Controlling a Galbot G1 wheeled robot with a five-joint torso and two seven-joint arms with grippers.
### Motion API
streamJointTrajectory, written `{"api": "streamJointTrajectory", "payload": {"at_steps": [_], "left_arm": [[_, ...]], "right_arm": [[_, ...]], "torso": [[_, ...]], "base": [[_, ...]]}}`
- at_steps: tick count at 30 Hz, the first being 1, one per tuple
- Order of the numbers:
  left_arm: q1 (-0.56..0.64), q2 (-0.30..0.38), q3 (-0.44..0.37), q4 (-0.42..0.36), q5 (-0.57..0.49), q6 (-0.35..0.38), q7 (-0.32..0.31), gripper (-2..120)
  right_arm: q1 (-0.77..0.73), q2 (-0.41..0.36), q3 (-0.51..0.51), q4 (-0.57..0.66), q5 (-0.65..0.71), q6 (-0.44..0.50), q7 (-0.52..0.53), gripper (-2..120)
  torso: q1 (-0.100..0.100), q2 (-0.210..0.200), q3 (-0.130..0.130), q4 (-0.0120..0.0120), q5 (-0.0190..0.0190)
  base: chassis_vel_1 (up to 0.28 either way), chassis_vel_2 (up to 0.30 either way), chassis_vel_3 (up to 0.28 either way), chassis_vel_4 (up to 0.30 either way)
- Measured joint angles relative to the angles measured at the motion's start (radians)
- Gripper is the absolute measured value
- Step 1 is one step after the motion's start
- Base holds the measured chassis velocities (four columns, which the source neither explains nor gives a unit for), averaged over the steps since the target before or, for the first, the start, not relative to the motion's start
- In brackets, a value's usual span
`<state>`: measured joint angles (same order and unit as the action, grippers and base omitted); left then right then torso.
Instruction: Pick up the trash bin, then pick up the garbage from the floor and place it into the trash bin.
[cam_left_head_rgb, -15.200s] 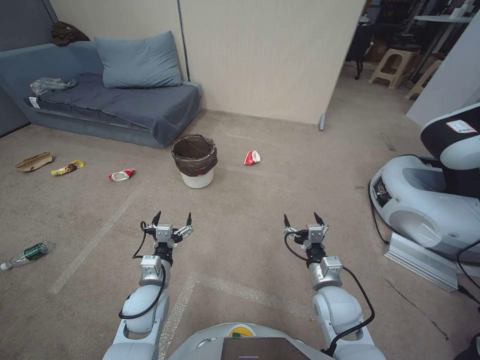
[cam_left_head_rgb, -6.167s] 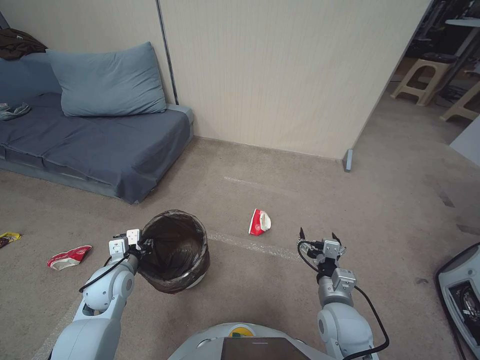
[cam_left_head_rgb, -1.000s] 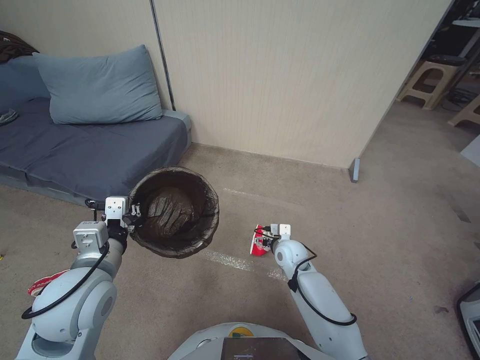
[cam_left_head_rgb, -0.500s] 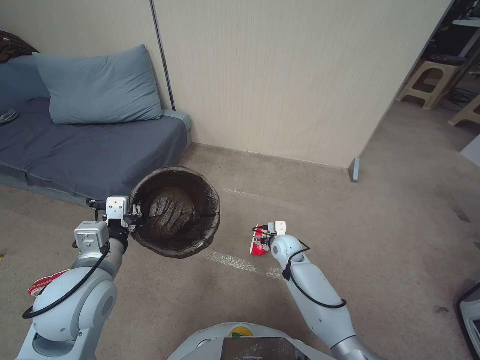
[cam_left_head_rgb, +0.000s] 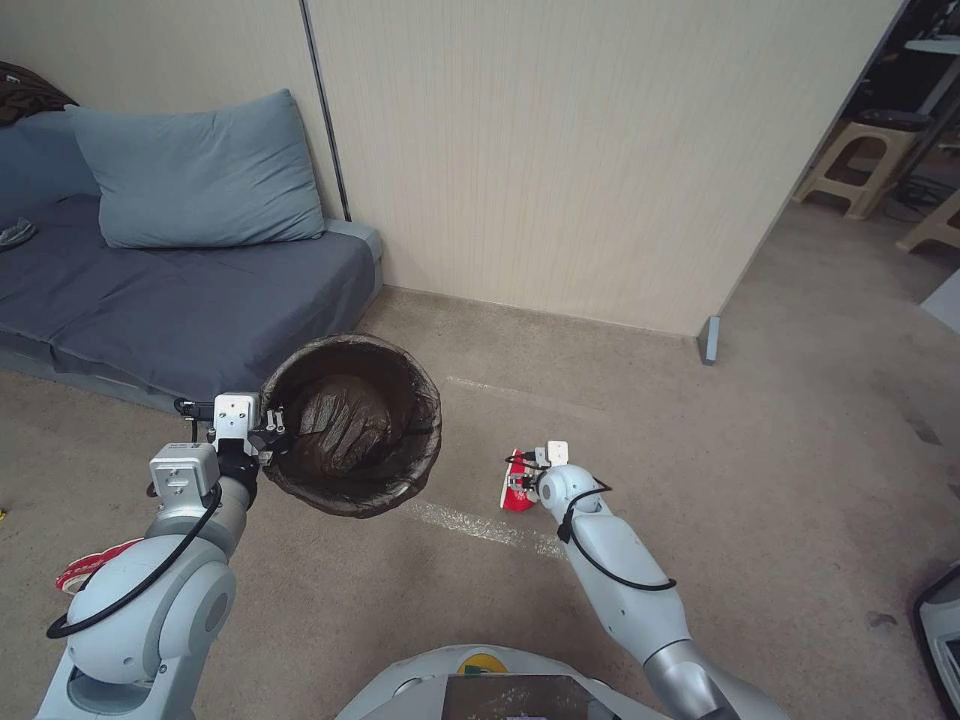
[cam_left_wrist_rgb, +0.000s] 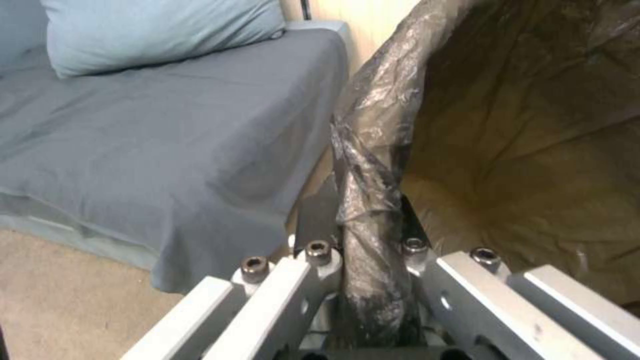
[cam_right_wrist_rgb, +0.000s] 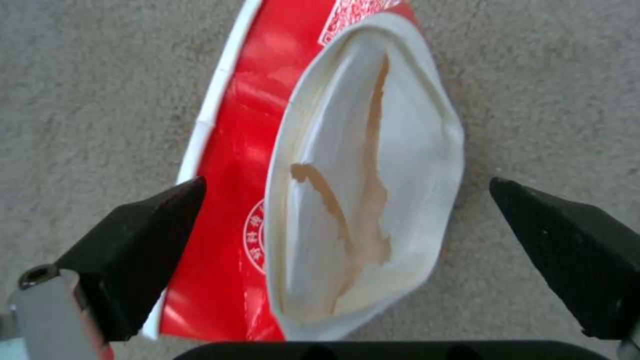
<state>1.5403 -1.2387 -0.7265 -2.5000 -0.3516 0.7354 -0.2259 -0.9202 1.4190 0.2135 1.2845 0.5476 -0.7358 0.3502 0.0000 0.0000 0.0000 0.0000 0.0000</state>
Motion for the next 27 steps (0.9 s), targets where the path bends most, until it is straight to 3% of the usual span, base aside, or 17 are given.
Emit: {"api": "streamJointTrajectory", "payload": {"at_steps": [16,27], "left_arm": [[0.002,-0.006,0.000,0.000,0.011,0.000,0.006,0],[-0.003,-0.007,0.000,0.012,0.018,0.000,0.008,0]], "right_arm": [[0.107,0.095,0.051,-0.294,-0.140,0.074,-0.087,100],[0.083,0.091,0.062,-0.280,-0.140,0.081,-0.078,75]], "torso": [[0.000,0.000,0.000,0.0000,-0.0002],[0.000,0.000,0.000,-0.0001,0.0000]], "base": [[0.000,0.000,0.000,0.000],[0.000,0.000,0.000,0.000]]}}
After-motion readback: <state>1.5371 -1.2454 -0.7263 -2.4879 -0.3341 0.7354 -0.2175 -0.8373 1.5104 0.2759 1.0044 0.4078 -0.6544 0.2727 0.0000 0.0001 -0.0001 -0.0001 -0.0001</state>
